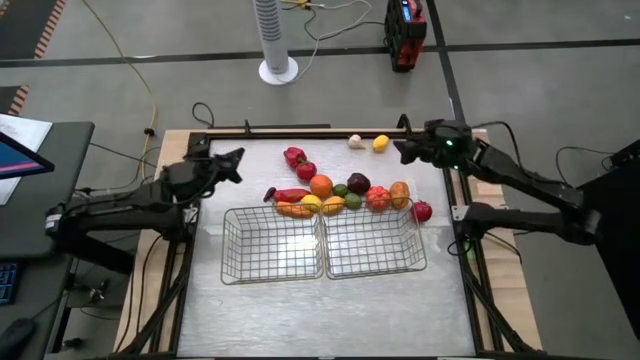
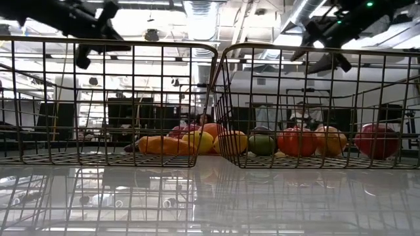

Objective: Sort produce into baskets
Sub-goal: Put the apple into the right wire basket

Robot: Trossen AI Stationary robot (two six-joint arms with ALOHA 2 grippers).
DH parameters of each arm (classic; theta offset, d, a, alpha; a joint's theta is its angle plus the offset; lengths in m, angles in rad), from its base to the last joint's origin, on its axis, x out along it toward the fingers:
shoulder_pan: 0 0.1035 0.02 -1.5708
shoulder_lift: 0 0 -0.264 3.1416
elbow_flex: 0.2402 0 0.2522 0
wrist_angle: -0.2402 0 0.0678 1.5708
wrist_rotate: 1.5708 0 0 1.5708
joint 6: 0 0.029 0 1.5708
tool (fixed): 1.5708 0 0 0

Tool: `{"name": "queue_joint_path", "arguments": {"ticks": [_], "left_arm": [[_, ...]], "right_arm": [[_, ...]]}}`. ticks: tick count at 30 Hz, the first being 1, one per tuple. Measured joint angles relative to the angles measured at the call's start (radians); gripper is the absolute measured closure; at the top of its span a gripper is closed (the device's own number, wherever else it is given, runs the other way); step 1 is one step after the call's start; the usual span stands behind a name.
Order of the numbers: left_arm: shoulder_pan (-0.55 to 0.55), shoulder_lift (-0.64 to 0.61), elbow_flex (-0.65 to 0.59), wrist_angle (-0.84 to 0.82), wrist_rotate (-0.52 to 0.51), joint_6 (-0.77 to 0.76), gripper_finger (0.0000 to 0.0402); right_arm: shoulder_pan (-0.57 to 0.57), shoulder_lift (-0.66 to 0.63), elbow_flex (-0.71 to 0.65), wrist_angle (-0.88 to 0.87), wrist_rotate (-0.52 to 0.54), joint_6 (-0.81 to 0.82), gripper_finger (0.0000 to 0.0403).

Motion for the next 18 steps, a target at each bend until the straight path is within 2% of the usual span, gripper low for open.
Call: {"name": "queue_joint_path", "arguments": {"ticks": [4, 7, 13, 15, 18], "left_arm": [[0.043, 0.099, 0.107, -0.139, 0.15, 0.043, 0.0401], [0.082, 0.157, 0.172, -0.199, 0.223, 0.095, 0.0401], [0.147, 0.231, 0.286, -0.248, 0.251, 0.133, 0.0392], [0.15, 0.243, 0.315, -0.248, 0.253, 0.131, 0.0376], [0.149, 0.252, 0.351, -0.275, 0.236, 0.136, 0.0339]], "right_arm": [[-0.003, 0.111, 0.081, -0.136, -0.01, -0.103, 0.0089], [-0.003, 0.185, 0.123, -0.189, -0.066, -0.175, 0.0079], [-0.003, 0.343, 0.161, -0.192, -0.2, -0.306, 0.0029], [-0.003, 0.398, 0.175, -0.192, -0.23, -0.346, 0.0012], [0.008, 0.472, 0.195, -0.191, -0.248, -0.404, 0.0008]]}}
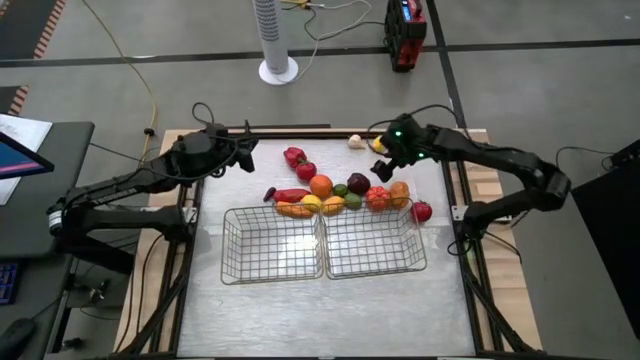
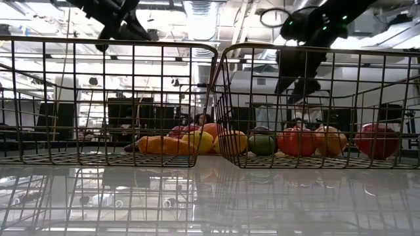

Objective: Sort produce into baskets
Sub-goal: Put the apple into the right wire basket

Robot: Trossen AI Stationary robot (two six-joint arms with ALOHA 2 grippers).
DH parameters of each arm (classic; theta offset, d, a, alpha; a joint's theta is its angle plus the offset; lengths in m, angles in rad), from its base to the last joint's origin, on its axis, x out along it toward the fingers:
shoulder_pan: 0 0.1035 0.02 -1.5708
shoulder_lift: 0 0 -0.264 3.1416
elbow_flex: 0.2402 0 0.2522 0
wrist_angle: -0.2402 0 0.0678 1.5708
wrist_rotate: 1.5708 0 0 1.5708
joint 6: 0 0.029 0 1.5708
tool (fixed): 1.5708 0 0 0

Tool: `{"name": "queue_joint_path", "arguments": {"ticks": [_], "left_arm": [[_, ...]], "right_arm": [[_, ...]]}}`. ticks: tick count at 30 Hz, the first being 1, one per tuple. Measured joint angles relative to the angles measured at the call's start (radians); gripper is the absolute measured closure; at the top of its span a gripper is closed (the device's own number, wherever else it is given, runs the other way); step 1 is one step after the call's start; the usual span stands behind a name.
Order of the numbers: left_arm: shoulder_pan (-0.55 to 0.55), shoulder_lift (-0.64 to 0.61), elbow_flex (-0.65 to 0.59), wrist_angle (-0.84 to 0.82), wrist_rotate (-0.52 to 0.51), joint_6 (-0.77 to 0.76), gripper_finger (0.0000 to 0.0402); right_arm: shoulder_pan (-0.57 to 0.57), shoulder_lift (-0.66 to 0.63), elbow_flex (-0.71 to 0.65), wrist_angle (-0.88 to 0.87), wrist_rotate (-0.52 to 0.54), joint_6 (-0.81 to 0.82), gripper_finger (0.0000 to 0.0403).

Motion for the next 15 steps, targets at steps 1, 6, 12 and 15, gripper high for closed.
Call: {"name": "queue_joint_path", "arguments": {"ticks": [1, 6, 12, 15], "left_arm": [[0.0, 0.001, 0.008, -0.013, -0.012, 0.0, 0.0324], [-0.002, -0.006, 0.035, -0.033, -0.058, 0.0, 0.0244], [-0.002, -0.007, 0.062, -0.033, -0.076, 0.0, 0.017], [-0.002, -0.008, 0.067, -0.033, -0.062, 0.0, 0.0151]], "right_arm": [[0.006, 0.022, 0.008, -0.002, 0.001, -0.028, 0.001], [0.047, 0.097, 0.054, 0.006, 0.001, -0.17, 0.0011], [0.07, 0.179, 0.074, 0.077, -0.05, -0.285, 0.0005], [0.072, 0.228, 0.079, 0.111, -0.065, -0.3, 0.0005]]}}
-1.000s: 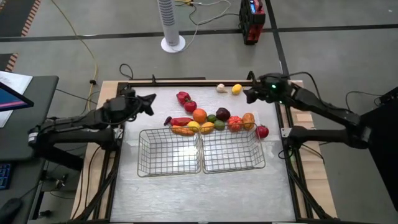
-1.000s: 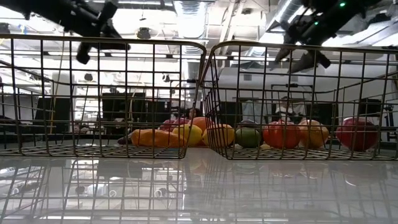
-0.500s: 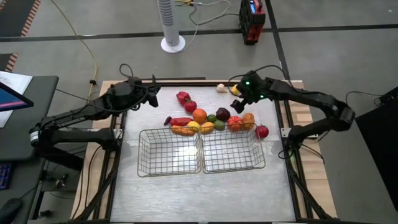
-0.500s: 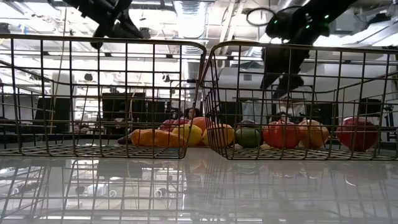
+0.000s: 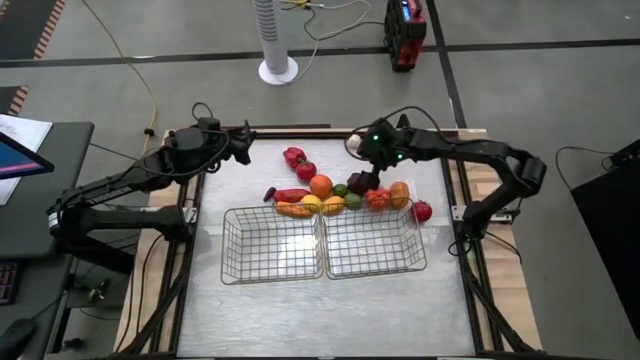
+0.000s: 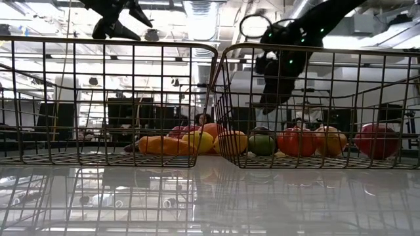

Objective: Sort produce into baskets
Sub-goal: Put the apple into the right wire basket

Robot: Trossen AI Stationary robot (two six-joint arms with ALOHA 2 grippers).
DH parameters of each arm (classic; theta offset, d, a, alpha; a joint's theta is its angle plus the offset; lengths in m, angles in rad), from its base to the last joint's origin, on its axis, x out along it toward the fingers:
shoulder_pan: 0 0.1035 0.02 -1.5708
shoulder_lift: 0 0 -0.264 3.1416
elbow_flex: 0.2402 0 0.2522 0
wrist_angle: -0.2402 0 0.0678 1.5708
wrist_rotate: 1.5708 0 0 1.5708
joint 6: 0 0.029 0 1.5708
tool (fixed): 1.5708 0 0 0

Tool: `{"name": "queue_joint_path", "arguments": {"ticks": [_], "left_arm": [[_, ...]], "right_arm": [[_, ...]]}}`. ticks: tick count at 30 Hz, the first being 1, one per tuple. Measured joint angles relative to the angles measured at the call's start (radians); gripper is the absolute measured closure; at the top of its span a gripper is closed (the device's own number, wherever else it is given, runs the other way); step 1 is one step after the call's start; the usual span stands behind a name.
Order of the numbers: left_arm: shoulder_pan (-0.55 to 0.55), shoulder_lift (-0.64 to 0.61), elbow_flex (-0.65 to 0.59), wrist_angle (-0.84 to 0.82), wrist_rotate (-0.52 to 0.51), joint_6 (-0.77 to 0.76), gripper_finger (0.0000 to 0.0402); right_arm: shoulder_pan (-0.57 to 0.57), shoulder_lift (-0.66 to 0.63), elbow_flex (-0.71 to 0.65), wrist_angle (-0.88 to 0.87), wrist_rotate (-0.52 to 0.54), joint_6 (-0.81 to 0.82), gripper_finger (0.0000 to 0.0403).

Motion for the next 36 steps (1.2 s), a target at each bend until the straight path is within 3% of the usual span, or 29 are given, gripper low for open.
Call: {"name": "queue_joint_path", "arguments": {"ticks": [6, 19, 29, 36], "left_arm": [[0.0, 0.0, 0.0, -0.011, 0.021, 0.0, 0.0146], [0.0, -0.049, -0.001, -0.05, 0.021, 0.016, 0.0145], [0.0, -0.081, -0.001, -0.053, 0.019, 0.035, 0.0145], [0.0, -0.097, -0.002, -0.078, 0.021, 0.022, 0.0145]], "right_arm": [[0.017, 0.078, 0.001, 0.075, -0.009, -0.037, 0.0005], [0.015, 0.189, 0.001, 0.048, -0.029, -0.097, 0.0008], [0.015, 0.189, 0.0, 0.049, -0.029, -0.093, 0.0104], [0.015, 0.175, 0.055, -0.039, -0.007, -0.037, 0.0104]]}}
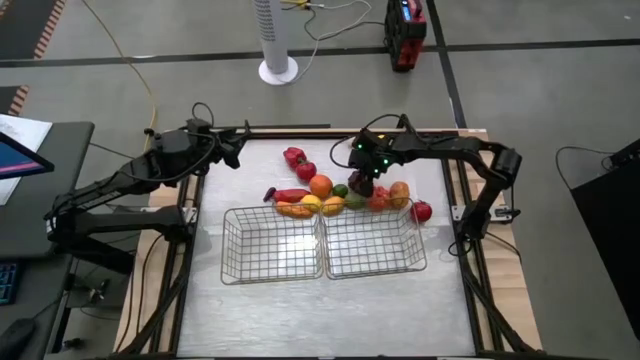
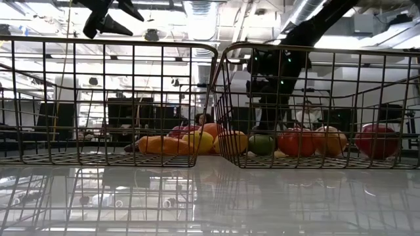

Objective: Sort produce into baskets
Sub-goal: Put the apple into the right wire basket

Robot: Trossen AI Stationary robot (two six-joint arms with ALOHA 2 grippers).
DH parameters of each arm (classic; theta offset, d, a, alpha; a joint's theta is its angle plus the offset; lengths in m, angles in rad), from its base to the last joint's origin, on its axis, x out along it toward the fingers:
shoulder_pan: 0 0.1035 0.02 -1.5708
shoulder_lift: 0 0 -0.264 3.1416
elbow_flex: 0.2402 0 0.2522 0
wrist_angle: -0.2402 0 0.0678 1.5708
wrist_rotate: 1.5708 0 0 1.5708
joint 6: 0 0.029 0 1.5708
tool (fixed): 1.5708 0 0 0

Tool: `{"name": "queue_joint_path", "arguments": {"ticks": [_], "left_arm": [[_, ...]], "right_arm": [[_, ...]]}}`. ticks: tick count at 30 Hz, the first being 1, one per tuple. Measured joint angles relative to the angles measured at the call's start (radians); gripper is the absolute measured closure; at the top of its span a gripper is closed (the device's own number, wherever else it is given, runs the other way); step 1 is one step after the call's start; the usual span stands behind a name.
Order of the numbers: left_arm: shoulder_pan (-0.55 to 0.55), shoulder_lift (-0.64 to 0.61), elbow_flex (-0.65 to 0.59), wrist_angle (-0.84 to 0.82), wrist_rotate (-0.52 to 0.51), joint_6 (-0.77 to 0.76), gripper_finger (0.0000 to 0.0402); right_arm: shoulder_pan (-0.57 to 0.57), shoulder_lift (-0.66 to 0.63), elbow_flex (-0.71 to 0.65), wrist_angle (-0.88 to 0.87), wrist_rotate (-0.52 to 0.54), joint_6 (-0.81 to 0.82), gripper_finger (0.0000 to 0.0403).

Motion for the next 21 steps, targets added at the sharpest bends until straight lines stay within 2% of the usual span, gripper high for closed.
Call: {"name": "queue_joint_path", "arguments": {"ticks": [4, 10, 15, 18, 21], "left_arm": [[0.0, -0.007, 0.0, 0.003, 0.0, -0.012, 0.0145], [0.0, -0.006, 0.0, -0.003, -0.009, -0.011, 0.0145], [0.0, -0.004, 0.0, -0.025, -0.009, -0.011, 0.0145], [0.0, -0.004, 0.0, -0.04, -0.009, -0.011, 0.0145], [0.0, -0.004, 0.0, -0.047, -0.009, -0.011, 0.0145]], "right_arm": [[-0.01, -0.049, 0.113, -0.141, 0.002, -0.007, 0.0104], [0.015, -0.152, 0.272, -0.375, -0.087, 0.095, 0.0104], [0.126, -0.248, 0.287, -0.48, -0.18, 0.188, 0.0103], [0.219, -0.279, 0.287, -0.568, -0.172, 0.239, 0.0098], [0.303, -0.284, 0.287, -0.625, -0.127, 0.305, 0.0075]]}}
